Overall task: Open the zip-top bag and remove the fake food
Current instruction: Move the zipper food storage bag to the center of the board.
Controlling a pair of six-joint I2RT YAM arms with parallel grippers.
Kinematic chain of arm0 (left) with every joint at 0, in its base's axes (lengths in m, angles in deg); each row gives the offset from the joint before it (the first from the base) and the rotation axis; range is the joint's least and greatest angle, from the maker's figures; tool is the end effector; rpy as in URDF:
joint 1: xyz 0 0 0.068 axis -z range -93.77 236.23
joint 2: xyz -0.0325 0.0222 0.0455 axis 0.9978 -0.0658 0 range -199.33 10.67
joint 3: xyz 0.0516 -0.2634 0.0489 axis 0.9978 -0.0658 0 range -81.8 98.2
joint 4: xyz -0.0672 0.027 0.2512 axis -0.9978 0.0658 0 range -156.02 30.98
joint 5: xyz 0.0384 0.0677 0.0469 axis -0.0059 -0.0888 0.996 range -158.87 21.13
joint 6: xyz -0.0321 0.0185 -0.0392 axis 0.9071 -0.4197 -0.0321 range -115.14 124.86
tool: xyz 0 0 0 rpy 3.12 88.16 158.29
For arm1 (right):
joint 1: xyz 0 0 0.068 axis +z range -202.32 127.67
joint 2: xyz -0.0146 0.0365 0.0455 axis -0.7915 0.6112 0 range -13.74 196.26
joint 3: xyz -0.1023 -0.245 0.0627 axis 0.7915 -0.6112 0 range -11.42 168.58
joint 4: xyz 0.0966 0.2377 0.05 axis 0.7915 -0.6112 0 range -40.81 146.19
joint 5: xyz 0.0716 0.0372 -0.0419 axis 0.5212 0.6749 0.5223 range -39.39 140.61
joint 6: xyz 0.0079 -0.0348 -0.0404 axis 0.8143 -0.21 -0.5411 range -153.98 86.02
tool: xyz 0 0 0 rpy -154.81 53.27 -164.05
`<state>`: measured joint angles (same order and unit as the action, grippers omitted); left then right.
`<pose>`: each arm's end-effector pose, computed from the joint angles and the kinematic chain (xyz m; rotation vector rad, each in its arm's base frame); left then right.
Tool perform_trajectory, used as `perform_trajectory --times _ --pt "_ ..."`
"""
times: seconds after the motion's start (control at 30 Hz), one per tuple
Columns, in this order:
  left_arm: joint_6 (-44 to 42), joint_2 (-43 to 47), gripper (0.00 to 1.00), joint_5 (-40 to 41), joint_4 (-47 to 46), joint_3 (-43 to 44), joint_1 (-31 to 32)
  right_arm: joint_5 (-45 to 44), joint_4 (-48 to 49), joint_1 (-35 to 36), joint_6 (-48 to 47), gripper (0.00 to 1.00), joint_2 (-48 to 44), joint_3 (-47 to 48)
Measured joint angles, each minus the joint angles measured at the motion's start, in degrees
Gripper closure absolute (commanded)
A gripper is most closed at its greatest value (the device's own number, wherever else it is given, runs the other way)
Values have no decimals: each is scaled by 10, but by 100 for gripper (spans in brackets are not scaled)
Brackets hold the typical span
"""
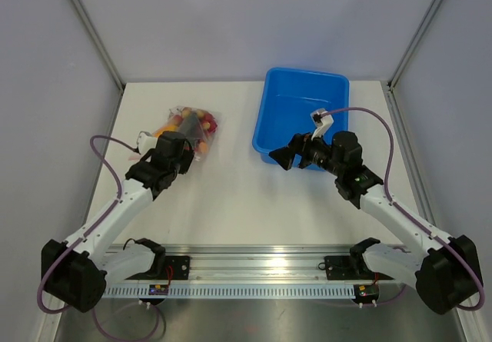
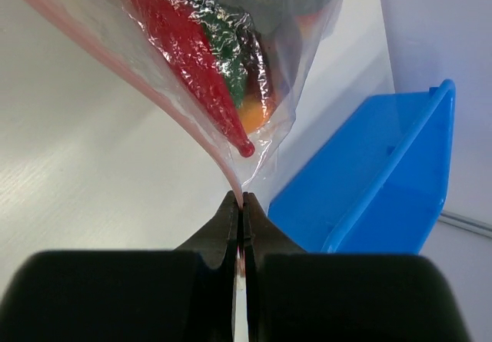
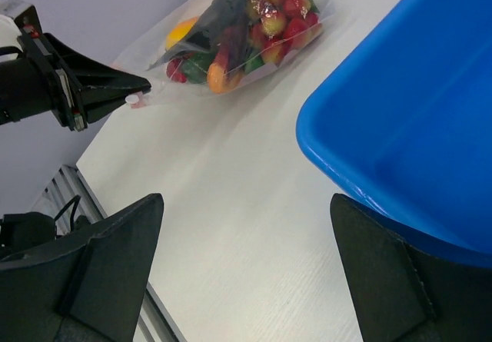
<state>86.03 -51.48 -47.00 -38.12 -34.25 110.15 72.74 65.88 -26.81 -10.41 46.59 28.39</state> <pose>0.2136 -0.0802 0.2709 -1.2715 1.9226 -0.5324 0.2151 0.1175 0.2931 -0.3257 1.8180 0.9506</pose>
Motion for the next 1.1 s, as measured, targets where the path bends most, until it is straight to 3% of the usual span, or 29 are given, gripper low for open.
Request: perform_trajectory --times 0.17,0.57,0.83,1.1 --pt "-3 21 100 -9 51 4 1 9 28 37 -40 11 23 5" --pt "-18 86 100 -27 100 4 4 2 58 165 -185 14 148 94" --pt "-22 105 100 -42 125 5 10 -7 199 188 -269 18 180 52" --pt "-36 111 100 -81 110 3 15 -39 278 277 -342 22 216 39"
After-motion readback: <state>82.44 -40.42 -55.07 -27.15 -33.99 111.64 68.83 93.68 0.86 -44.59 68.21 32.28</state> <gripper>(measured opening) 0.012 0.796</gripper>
